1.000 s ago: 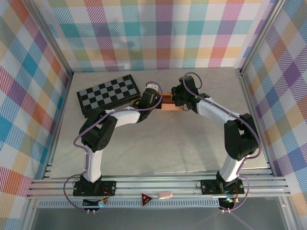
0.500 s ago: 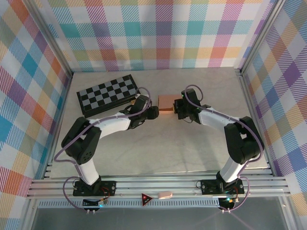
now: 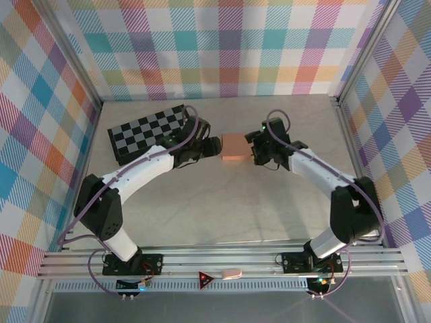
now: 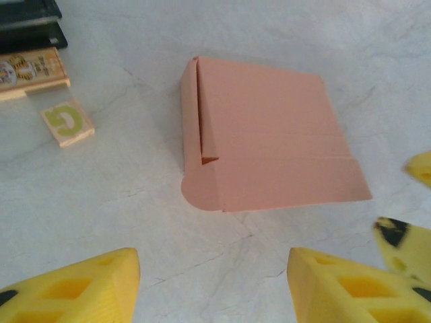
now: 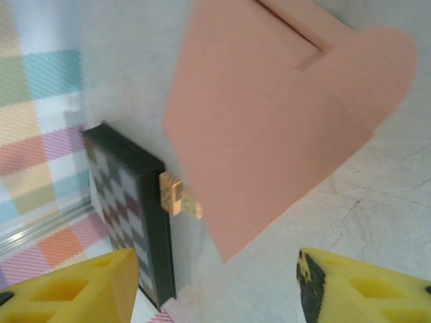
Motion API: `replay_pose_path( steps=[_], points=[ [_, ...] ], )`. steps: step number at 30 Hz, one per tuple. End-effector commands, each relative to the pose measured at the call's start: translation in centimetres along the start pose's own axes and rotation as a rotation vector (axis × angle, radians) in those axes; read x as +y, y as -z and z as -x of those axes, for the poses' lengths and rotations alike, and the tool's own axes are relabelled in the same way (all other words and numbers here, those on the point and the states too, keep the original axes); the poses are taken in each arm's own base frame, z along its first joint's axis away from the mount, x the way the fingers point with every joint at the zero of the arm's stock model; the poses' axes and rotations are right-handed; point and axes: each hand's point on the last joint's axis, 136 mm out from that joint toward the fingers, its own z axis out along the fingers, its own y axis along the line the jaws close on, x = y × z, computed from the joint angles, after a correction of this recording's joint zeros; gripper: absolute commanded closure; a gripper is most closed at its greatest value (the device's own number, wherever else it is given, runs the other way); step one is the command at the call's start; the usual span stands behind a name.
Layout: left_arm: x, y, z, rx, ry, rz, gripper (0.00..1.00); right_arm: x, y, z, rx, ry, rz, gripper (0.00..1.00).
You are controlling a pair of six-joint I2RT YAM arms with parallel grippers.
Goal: Fold the paper box
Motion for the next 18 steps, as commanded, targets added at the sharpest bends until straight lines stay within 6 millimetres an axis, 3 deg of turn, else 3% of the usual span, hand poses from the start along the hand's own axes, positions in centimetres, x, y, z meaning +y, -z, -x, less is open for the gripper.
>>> replay_pose_path(
  steps=[1, 4, 8, 11, 18],
  points=[
    [2.1, 0.4, -0.6, 0.115, -0.013, 0.084, 0.41, 0.0, 4.6, 1.3, -0.006, 0.235, -0.056, 0.34],
    [2.5, 0.4, 0.4, 0.147, 0.006, 0.067, 0.39, 0.5, 6.8, 3.1, 0.029, 0.368, -0.056, 0.31],
    [2.0, -1.8, 0.1, 0.268, 0.082, -0.049, 0.39, 0.6, 7.2, 5.2, 0.172, 0.437, -0.013, 0.31],
    [1.9, -4.0, 0.1, 0.344, 0.137, -0.118, 0.40, 0.0, 6.0, 6.3, 0.249, 0.513, -0.057, 0.35],
    [2.1, -8.4, 1.4, 0.359, 0.218, -0.208, 0.40, -0.5, 1.1, 7.1, 0.387, 0.576, -0.083, 0.43]
  ],
)
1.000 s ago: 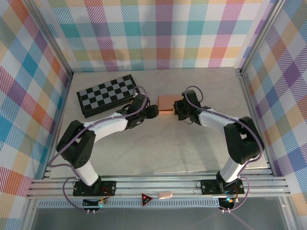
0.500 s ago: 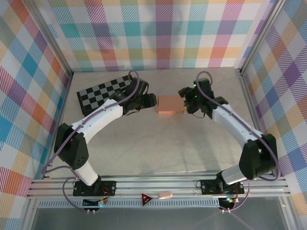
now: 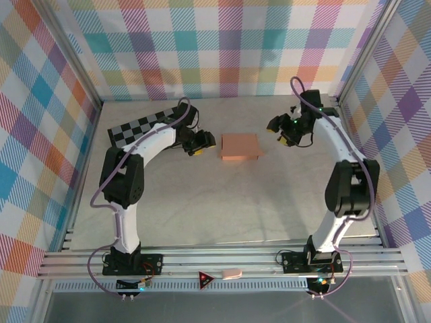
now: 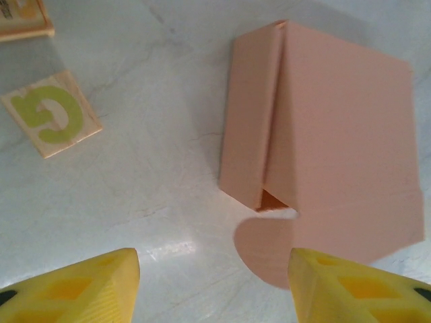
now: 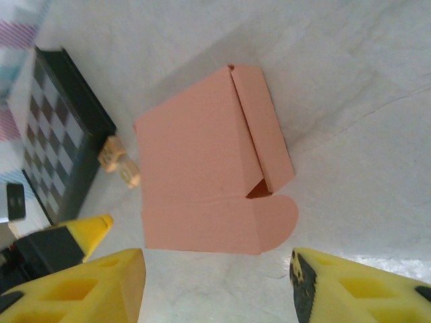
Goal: Fold the paper box
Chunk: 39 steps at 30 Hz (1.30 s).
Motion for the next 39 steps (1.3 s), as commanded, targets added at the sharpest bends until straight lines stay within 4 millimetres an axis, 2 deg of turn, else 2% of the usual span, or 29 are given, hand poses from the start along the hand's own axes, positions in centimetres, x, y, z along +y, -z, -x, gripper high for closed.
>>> replay_pose_path(
  steps=[1, 4, 10, 18, 25, 30, 39],
  points=[
    [-3.1, 0.4, 1.5, 0.001, -0.010, -0.130, 0.40, 0.6, -1.0, -1.2, 0.097, 0.093, 0.038, 0.43],
    [-3.6, -0.6, 2.1, 0.015, -0.014, -0.154, 0.40, 0.1, -2.2, -0.7, 0.099, 0.094, 0.039, 0.42],
    [-3.1, -2.6, 2.9, 0.021, -0.006, -0.143, 0.40, -0.3, -4.5, -0.4, 0.152, 0.067, 0.066, 0.41],
    [-3.8, -4.9, 3.9, 0.033, -0.016, -0.152, 0.44, -0.5, -6.9, 0.0, 0.205, 0.036, 0.078, 0.43],
    [-4.0, -6.2, 3.5, 0.045, -0.030, -0.143, 0.46, -0.2, -9.4, -0.5, 0.259, 0.039, 0.067, 0.44],
    [-3.5, -6.9, 3.0, 0.057, -0.026, -0.126, 0.47, -1.0, -10.8, -1.0, 0.283, 0.037, 0.025, 0.45],
    [-3.2, -7.7, 2.2, 0.072, -0.022, -0.114, 0.60, -2.6, -11.9, -2.0, 0.310, 0.025, -0.006, 0.53]
  ],
)
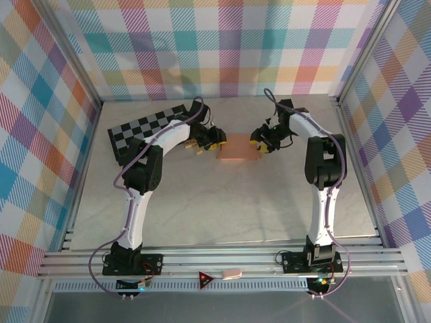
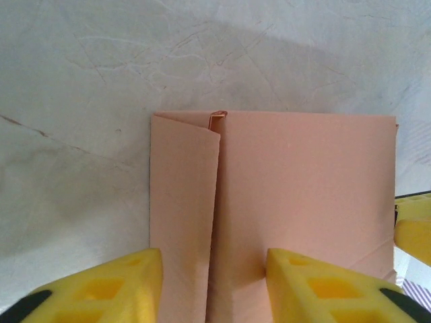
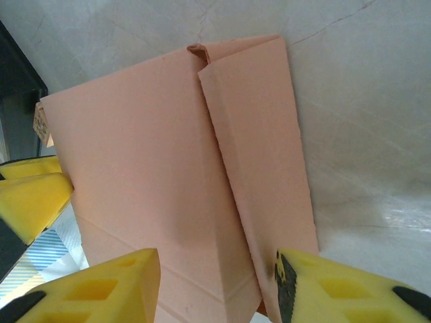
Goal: Fold the paper box
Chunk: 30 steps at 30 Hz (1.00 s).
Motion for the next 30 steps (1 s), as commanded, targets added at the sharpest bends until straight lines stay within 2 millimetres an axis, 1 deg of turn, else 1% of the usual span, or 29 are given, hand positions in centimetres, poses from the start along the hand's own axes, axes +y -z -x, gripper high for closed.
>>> replay_pose_path(
  steps=[1, 4, 7, 11, 16, 19, 20, 21, 22, 26, 28, 30],
  points=[
    [0.2, -0.9, -0.9, 0.027, 0.009, 0.009, 0.61, -1.1, -0.7, -0.8, 0.034, -0.004, -0.022, 0.54],
    [0.2, -1.0, -1.1, 0.027, 0.008, 0.011, 0.63, -1.4, -0.8, -0.9, 0.037, -0.003, -0.028, 0.58],
    [0.3, -1.0, -1.2, 0.028, 0.005, 0.016, 0.65, -1.6, -1.0, -1.0, 0.039, -0.005, -0.035, 0.60],
    [0.3, -0.9, -1.5, 0.030, 0.000, 0.025, 0.69, -2.0, -1.1, -1.1, 0.040, -0.008, -0.043, 0.65],
    [0.7, -0.9, -2.2, 0.039, -0.008, 0.038, 0.74, -2.3, -1.2, -1.5, 0.043, -0.004, -0.049, 0.79],
    [0.8, -0.7, -2.7, 0.044, -0.014, 0.046, 0.78, -2.4, -1.0, -1.8, 0.042, 0.004, -0.052, 0.85],
    [0.9, -0.7, -2.8, 0.045, -0.014, 0.048, 0.79, -2.3, -0.9, -1.9, 0.042, 0.008, -0.053, 0.85],
    [1.0, -0.5, -2.9, 0.045, -0.016, 0.050, 0.81, -2.3, -0.8, -1.9, 0.041, 0.014, -0.051, 0.84],
    [1.1, -0.4, -3.1, 0.046, -0.018, 0.054, 0.84, -2.1, -0.5, -2.1, 0.037, 0.025, -0.048, 0.80],
    [1.3, 0.2, -3.7, 0.043, -0.028, 0.061, 0.88, -1.2, 0.7, -2.2, 0.008, 0.074, -0.018, 0.61],
    [1.4, 0.5, -4.0, 0.046, -0.038, 0.066, 0.90, -1.2, 1.3, -2.1, -0.004, 0.090, 0.002, 0.52],
    [1.8, 0.6, -4.3, 0.050, -0.044, 0.075, 0.91, -1.7, 1.6, -2.1, -0.004, 0.084, 0.019, 0.47]
  ],
)
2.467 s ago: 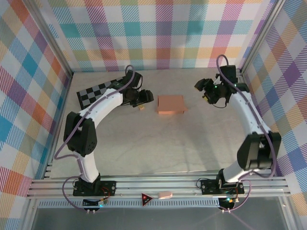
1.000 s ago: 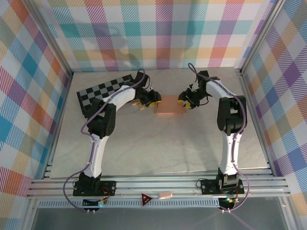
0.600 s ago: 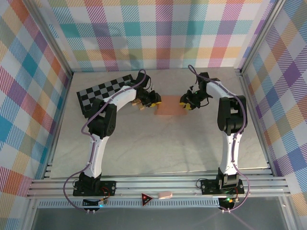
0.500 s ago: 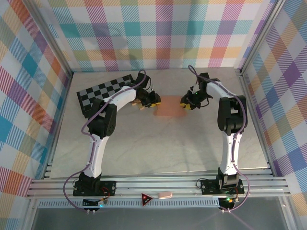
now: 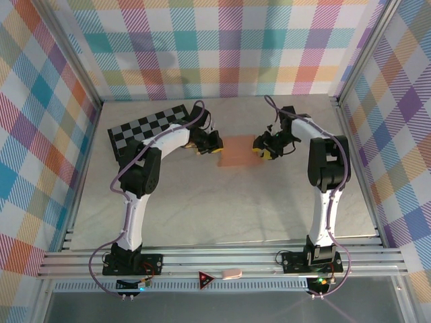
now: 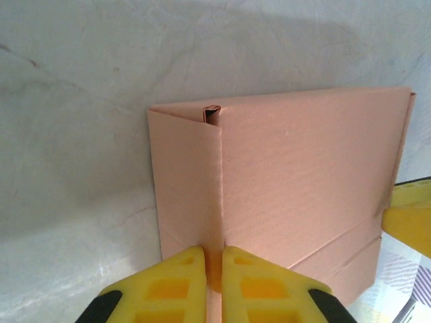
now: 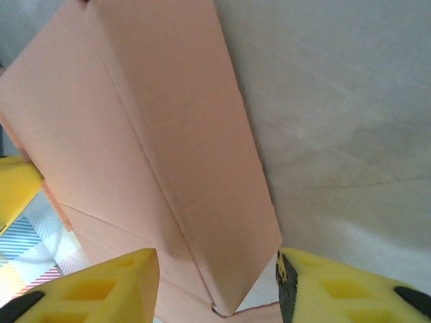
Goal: Fold the paper box
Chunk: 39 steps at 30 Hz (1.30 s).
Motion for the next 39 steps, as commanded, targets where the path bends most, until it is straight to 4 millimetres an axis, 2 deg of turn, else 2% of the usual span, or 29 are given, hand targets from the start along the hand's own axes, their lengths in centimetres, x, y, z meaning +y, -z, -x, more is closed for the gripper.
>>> replay_pose_path(
  steps=[1, 6, 10, 14, 21, 26, 32, 34, 39],
  points=[
    [1.3, 0.3, -2.1, 0.043, -0.010, 0.061, 0.91, 0.5, 1.7, 0.1, -0.025, 0.043, 0.062, 0.46],
    [2.2, 0.6, -3.0, 0.047, -0.014, 0.079, 0.91, 1.1, 1.2, -0.3, 0.011, 0.077, 0.173, 0.35],
    [3.0, 0.7, -3.5, 0.048, -0.005, 0.091, 0.91, 2.8, 1.3, -0.6, 0.028, 0.114, 0.284, 0.31],
    [3.3, 0.7, -3.7, 0.049, -0.003, 0.095, 0.92, 3.6, 1.2, -0.9, 0.048, 0.123, 0.337, 0.30],
    [4.3, 0.6, -4.1, 0.041, 0.008, 0.112, 0.92, 3.8, -0.8, -2.1, 0.111, 0.116, 0.351, 0.25],
    [5.3, 0.8, -4.3, 0.033, 0.028, 0.124, 0.92, 3.9, -1.7, -2.9, 0.131, 0.118, 0.346, 0.26],
    [5.7, 0.7, -4.4, 0.035, 0.035, 0.126, 0.92, 5.0, -2.5, -3.4, 0.145, 0.132, 0.344, 0.28],
    [5.9, 0.8, -4.5, 0.036, 0.038, 0.132, 0.92, 4.7, -2.9, -3.6, 0.149, 0.127, 0.318, 0.29],
    [6.8, 1.1, -4.9, 0.041, 0.038, 0.154, 0.92, 3.7, -2.1, -3.7, 0.111, 0.131, 0.267, 0.27]
  ],
)
